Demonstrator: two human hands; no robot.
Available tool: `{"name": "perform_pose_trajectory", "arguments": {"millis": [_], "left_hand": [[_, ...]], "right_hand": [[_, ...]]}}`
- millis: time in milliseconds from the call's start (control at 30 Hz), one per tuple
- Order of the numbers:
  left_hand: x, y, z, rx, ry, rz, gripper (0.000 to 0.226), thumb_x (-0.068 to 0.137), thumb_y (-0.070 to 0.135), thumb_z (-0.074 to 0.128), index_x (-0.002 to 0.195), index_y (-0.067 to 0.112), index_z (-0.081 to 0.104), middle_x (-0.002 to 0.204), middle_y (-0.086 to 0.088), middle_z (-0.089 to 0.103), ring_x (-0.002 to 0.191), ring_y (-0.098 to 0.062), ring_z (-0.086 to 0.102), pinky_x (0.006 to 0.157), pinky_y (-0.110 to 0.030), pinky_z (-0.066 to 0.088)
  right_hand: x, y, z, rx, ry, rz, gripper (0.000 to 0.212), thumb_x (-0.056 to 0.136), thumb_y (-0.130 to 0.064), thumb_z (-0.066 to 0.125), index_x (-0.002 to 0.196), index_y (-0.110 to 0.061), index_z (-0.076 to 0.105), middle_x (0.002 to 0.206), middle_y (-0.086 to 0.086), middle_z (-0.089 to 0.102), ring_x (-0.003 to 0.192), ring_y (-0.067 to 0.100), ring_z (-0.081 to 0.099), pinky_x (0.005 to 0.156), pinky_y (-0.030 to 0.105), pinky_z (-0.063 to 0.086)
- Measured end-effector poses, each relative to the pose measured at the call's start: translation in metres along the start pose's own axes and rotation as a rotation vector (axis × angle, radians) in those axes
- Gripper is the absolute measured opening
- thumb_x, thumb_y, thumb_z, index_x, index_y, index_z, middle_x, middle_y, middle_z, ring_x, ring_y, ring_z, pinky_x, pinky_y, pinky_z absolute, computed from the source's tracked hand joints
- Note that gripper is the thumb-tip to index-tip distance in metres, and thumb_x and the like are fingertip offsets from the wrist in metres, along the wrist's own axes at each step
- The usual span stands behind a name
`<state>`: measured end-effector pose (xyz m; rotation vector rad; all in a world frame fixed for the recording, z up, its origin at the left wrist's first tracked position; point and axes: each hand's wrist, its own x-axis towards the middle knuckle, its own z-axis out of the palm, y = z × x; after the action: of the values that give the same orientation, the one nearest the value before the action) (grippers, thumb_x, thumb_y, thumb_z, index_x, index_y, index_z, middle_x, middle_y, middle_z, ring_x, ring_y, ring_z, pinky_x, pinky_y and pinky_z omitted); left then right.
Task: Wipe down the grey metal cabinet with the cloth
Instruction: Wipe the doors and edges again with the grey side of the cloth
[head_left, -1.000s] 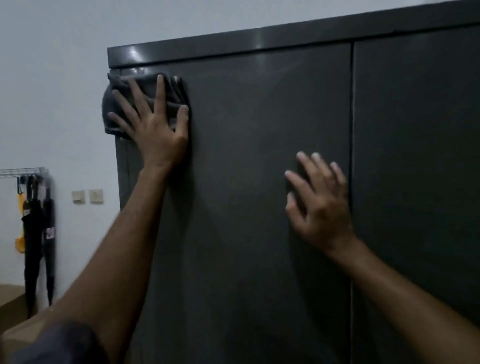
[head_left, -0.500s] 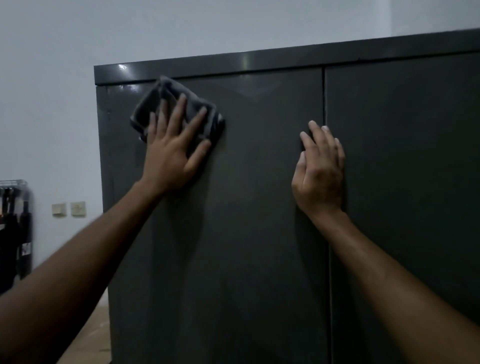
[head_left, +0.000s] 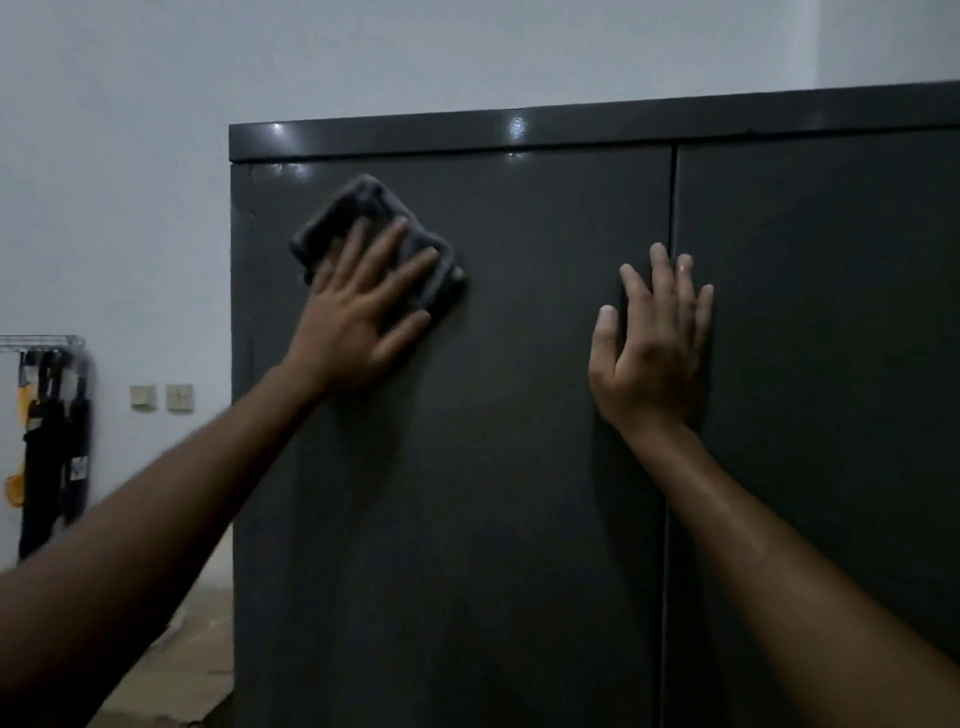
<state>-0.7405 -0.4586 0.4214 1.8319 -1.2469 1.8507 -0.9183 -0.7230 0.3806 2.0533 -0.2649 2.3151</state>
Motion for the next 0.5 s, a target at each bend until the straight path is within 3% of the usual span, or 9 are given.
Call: {"name": "perform_pose_trajectory", "arguments": {"millis": [100, 167, 233, 300, 367, 433, 500], "left_hand": [[0.047, -0.032, -0.02, -0.054, 0.061, -0.428, 0.068, 0.103, 0.058, 0.041, 0.165, 0.034, 0.03, 0.176, -0.009, 0.013, 0.162, -0.042, 0.006, 0.128, -0.061, 0.01], [0.087, -0.012, -0.019, -0.084, 0.086, -0.587, 0.071, 0.101, 0.058, 0.041, 0.166, 0.034, 0.027, 0.177, -0.008, 0.009, 0.162, -0.041, 0.001, 0.129, -0.059, 0.007], [0.108, 0.03, -0.007, -0.075, 0.066, -0.396, 0.069, 0.102, 0.058, 0.043, 0.165, 0.035, 0.03, 0.177, -0.007, 0.013, 0.162, -0.04, 0.004, 0.129, -0.059, 0.008], [0.09, 0.072, 0.009, -0.036, -0.013, 0.018, 0.064, 0.105, 0.055, 0.045, 0.164, 0.033, 0.034, 0.175, -0.007, 0.021, 0.162, -0.039, 0.008, 0.128, -0.06, 0.013], [0.041, 0.073, 0.015, -0.019, -0.093, 0.27, 0.062, 0.107, 0.054, 0.046, 0.164, 0.031, 0.035, 0.175, -0.006, 0.022, 0.163, -0.036, 0.006, 0.13, -0.057, 0.014], [-0.012, 0.029, 0.009, -0.012, -0.074, 0.19, 0.062, 0.108, 0.055, 0.045, 0.164, 0.032, 0.033, 0.175, -0.005, 0.02, 0.163, -0.035, 0.006, 0.13, -0.058, 0.016], [-0.057, -0.027, -0.003, -0.017, -0.029, -0.121, 0.065, 0.106, 0.056, 0.042, 0.166, 0.034, 0.027, 0.177, -0.004, 0.015, 0.163, -0.037, 0.004, 0.128, -0.064, 0.016]], "right_hand": [[-0.002, 0.0, 0.004, -0.073, -0.019, -0.021, 0.049, 0.102, -0.029, 0.048, 0.148, -0.01, 0.05, 0.166, 0.017, 0.029, 0.156, 0.036, 0.019, 0.126, 0.057, 0.013], [-0.001, 0.0, 0.005, -0.079, -0.023, -0.026, 0.049, 0.103, -0.027, 0.047, 0.149, -0.009, 0.048, 0.166, 0.019, 0.027, 0.156, 0.037, 0.017, 0.126, 0.057, 0.013], [0.0, 0.0, 0.005, -0.074, -0.031, -0.021, 0.05, 0.103, -0.026, 0.046, 0.149, -0.009, 0.047, 0.166, 0.019, 0.025, 0.157, 0.037, 0.016, 0.127, 0.056, 0.013], [-0.001, 0.001, 0.004, -0.071, -0.04, -0.02, 0.05, 0.103, -0.027, 0.045, 0.15, -0.009, 0.046, 0.167, 0.019, 0.025, 0.157, 0.036, 0.015, 0.127, 0.056, 0.012], [0.0, 0.002, 0.003, -0.07, -0.045, -0.025, 0.05, 0.103, -0.027, 0.045, 0.15, -0.01, 0.045, 0.167, 0.018, 0.024, 0.157, 0.035, 0.014, 0.127, 0.056, 0.012], [0.0, 0.001, 0.004, -0.065, -0.044, -0.026, 0.05, 0.103, -0.028, 0.044, 0.15, -0.01, 0.045, 0.167, 0.018, 0.024, 0.157, 0.035, 0.014, 0.127, 0.056, 0.011], [-0.001, 0.0, 0.004, -0.064, -0.038, -0.017, 0.05, 0.104, -0.028, 0.042, 0.15, -0.01, 0.045, 0.167, 0.018, 0.024, 0.157, 0.035, 0.013, 0.127, 0.056, 0.01]]}}
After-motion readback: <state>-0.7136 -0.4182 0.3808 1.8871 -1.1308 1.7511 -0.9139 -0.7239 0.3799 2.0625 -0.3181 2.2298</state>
